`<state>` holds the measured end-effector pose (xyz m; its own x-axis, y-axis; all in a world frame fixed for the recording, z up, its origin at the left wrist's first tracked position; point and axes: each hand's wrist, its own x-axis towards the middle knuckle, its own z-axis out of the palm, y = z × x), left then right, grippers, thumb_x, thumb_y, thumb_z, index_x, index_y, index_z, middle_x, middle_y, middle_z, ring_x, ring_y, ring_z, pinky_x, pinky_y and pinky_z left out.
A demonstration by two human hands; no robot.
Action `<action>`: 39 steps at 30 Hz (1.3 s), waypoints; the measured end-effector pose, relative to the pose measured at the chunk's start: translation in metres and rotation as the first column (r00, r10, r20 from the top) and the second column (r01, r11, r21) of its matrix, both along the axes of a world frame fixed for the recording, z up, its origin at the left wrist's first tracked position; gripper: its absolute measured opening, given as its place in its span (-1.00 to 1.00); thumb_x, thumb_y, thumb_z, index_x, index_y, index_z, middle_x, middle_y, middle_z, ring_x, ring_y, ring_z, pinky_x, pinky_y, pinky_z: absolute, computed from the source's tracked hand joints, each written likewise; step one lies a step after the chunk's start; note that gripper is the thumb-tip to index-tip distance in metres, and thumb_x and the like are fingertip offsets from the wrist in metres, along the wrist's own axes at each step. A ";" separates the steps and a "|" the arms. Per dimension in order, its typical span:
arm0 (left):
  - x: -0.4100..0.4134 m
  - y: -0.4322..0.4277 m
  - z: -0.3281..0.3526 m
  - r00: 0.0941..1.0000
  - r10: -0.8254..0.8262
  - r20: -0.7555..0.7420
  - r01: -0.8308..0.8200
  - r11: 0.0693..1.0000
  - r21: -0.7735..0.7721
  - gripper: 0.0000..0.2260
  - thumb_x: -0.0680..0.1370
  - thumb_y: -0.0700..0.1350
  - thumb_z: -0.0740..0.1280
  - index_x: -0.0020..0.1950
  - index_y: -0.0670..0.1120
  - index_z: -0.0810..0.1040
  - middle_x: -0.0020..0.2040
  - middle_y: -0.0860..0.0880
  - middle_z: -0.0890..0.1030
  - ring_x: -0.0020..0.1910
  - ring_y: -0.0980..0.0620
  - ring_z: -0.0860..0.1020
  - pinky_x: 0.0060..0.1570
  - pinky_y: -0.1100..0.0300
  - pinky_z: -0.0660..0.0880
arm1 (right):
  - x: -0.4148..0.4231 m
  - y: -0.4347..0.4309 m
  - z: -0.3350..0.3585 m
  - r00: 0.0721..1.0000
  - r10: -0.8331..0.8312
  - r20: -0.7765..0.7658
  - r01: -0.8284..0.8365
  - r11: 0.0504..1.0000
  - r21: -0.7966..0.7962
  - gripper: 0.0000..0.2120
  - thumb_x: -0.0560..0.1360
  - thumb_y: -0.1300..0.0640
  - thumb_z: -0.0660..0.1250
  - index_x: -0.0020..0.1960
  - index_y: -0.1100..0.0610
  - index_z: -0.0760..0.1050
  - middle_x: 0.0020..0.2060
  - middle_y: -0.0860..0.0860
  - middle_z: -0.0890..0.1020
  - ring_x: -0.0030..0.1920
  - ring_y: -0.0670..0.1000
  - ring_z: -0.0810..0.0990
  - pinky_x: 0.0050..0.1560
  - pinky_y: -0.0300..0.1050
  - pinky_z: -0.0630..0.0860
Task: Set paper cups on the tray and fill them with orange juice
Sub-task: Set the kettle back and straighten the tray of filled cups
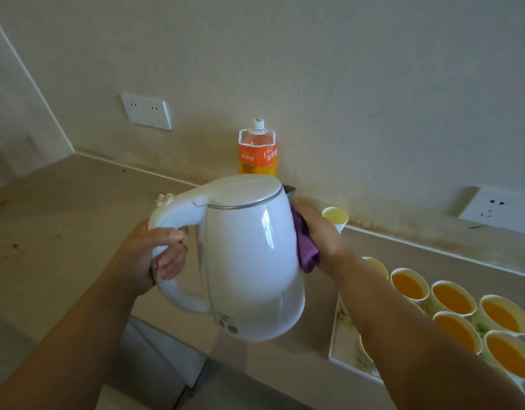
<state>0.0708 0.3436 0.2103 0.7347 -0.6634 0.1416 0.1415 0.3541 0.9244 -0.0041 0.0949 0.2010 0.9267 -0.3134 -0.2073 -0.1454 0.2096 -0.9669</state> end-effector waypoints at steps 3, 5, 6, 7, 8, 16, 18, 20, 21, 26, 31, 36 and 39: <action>0.009 0.006 0.000 0.989 -0.149 -0.020 0.147 0.987 -0.068 -0.69 0.22 -0.02 0.56 -0.35 -0.23 0.57 -0.66 0.03 0.37 -0.75 0.15 0.25 -0.62 0.44 0.28 | 0.008 -0.008 0.002 0.995 0.087 0.053 -0.087 0.996 0.001 -0.53 0.59 0.01 0.17 -0.43 0.05 0.61 -0.38 -0.04 0.63 -0.23 -0.05 0.59 -0.02 -0.13 0.47; 0.018 0.010 0.000 0.936 -0.343 -0.073 0.323 0.924 -0.206 -0.81 0.45 -0.16 0.38 -0.18 -0.31 0.58 -0.54 -0.02 0.51 -0.68 0.09 0.33 -0.56 0.35 0.35 | 0.016 -0.006 0.006 0.989 0.124 0.084 -0.129 0.990 0.059 -0.49 0.61 0.07 0.13 -0.43 0.04 0.65 -0.35 -0.04 0.66 -0.24 -0.08 0.63 0.01 -0.15 0.48; 0.019 0.011 0.001 0.916 -0.389 -0.093 0.356 0.900 -0.251 -0.83 0.51 -0.22 0.30 -0.11 -0.35 0.56 -0.48 -0.05 0.56 -0.64 0.04 0.35 -0.52 0.32 0.38 | 0.017 -0.005 0.008 0.986 0.135 0.100 -0.145 0.985 0.099 -0.46 0.62 0.08 0.11 -0.44 0.05 0.65 -0.37 -0.05 0.67 -0.28 -0.11 0.64 -0.01 -0.17 0.49; 0.021 0.010 0.002 0.925 -0.367 -0.100 0.336 0.911 -0.239 -0.82 0.51 -0.21 0.30 -0.12 -0.34 0.56 -0.48 -0.05 0.56 -0.63 0.04 0.33 -0.52 0.32 0.38 | 0.019 -0.005 0.010 0.983 0.132 0.125 -0.147 0.981 0.128 -0.44 0.62 0.09 0.09 -0.45 0.06 0.65 -0.38 -0.05 0.67 -0.30 -0.12 0.64 -0.05 -0.18 0.48; 0.021 0.009 0.003 0.953 -0.285 -0.099 0.266 0.949 -0.170 -0.80 0.45 -0.15 0.38 -0.19 -0.31 0.58 -0.54 -0.01 0.51 -0.67 0.07 0.31 -0.56 0.35 0.34 | 0.019 -0.002 0.013 0.982 0.141 0.128 -0.161 0.974 0.160 -0.46 0.63 0.08 0.08 -0.40 0.08 0.66 -0.36 -0.03 0.67 -0.29 -0.10 0.64 -0.04 -0.17 0.48; 0.007 -0.005 0.006 0.950 0.308 -0.049 -0.306 0.951 0.056 -0.76 0.38 -0.10 0.23 -0.47 -0.07 0.53 -0.64 0.06 0.29 -0.73 0.14 0.24 -0.66 0.41 0.20 | 0.005 -0.002 -0.014 0.990 0.123 0.072 -0.135 0.975 0.179 -0.71 0.62 -0.01 0.13 0.12 0.10 0.57 -0.13 -0.04 0.71 -0.12 -0.08 0.66 -0.02 -0.26 0.54; 0.006 -0.005 0.004 0.933 0.358 -0.044 -0.354 0.931 0.089 -0.74 0.40 -0.09 0.20 -0.46 -0.07 0.53 -0.63 0.06 0.29 -0.71 0.13 0.24 -0.65 0.39 0.19 | -0.005 0.006 -0.024 0.992 0.097 0.077 -0.107 0.984 0.143 -0.72 0.63 -0.02 0.10 0.13 -0.02 0.57 -0.22 -0.06 0.70 -0.19 -0.09 0.66 -0.15 -0.32 0.53; 0.006 -0.005 0.003 0.926 0.377 -0.018 -0.373 0.921 0.115 -0.75 0.40 -0.08 0.21 -0.46 -0.06 0.52 -0.63 0.06 0.30 -0.71 0.12 0.25 -0.64 0.39 0.19 | -0.012 0.013 -0.034 0.994 0.021 0.108 -0.030 0.996 0.084 -0.71 0.62 -0.07 0.11 0.18 -0.09 0.56 -0.16 0.03 0.67 -0.11 0.04 0.61 -0.04 -0.23 0.50; 0.005 -0.005 0.003 0.924 0.383 -0.006 -0.380 0.917 0.122 -0.76 0.41 -0.08 0.22 -0.45 -0.07 0.51 -0.63 0.05 0.30 -0.71 0.12 0.25 -0.63 0.39 0.19 | -0.016 0.017 -0.036 0.990 -0.018 0.137 0.009 0.998 0.062 -0.71 0.61 -0.08 0.12 0.24 -0.10 0.52 -0.03 0.01 0.66 0.03 0.04 0.59 0.13 -0.15 0.48; -0.005 -0.023 0.004 0.894 0.444 0.065 -0.449 0.880 0.154 -0.81 0.39 -0.09 0.28 -0.41 -0.09 0.48 -0.61 0.03 0.32 -0.69 0.09 0.25 -0.60 0.36 0.20 | -0.033 0.044 -0.039 0.937 -0.165 0.307 0.263 0.912 -0.314 -0.41 0.49 -0.25 0.21 0.47 -0.19 0.16 0.40 -0.17 0.35 0.40 -0.14 0.31 0.41 0.07 0.30; -0.013 -0.038 -0.001 0.908 0.402 0.120 -0.418 0.894 0.162 -0.89 0.34 -0.14 0.33 -0.37 -0.11 0.47 -0.61 0.02 0.30 -0.69 0.07 0.25 -0.58 0.35 0.21 | -0.034 0.065 -0.059 0.866 -0.182 0.466 0.466 0.633 -0.618 -0.40 0.53 -0.18 0.13 0.48 -0.16 -0.05 0.51 0.04 0.16 0.50 -0.01 0.13 0.46 0.02 0.14; -0.008 -0.018 0.005 0.969 0.216 0.121 -0.227 0.971 0.081 -0.82 0.25 -0.13 0.34 -0.48 -0.18 0.41 -0.67 0.02 0.27 -0.75 0.09 0.24 -0.61 0.40 0.24 | -0.027 0.030 -0.045 0.948 -0.158 0.278 0.176 0.984 -0.040 -0.68 0.60 -0.02 0.16 0.35 -0.13 0.32 0.26 -0.03 0.54 0.26 0.04 0.49 0.38 0.09 0.33; 0.001 -0.005 0.015 0.989 0.129 0.077 -0.134 0.989 0.064 -0.82 0.23 -0.12 0.31 -0.40 -0.25 0.50 -0.69 0.04 0.28 -0.77 0.13 0.22 -0.61 0.46 0.24 | -0.006 0.003 -0.013 0.998 0.019 0.062 -0.031 0.980 0.198 -0.71 0.62 -0.04 0.09 0.10 0.02 0.55 -0.09 -0.07 0.71 0.01 0.00 0.65 0.24 -0.06 0.45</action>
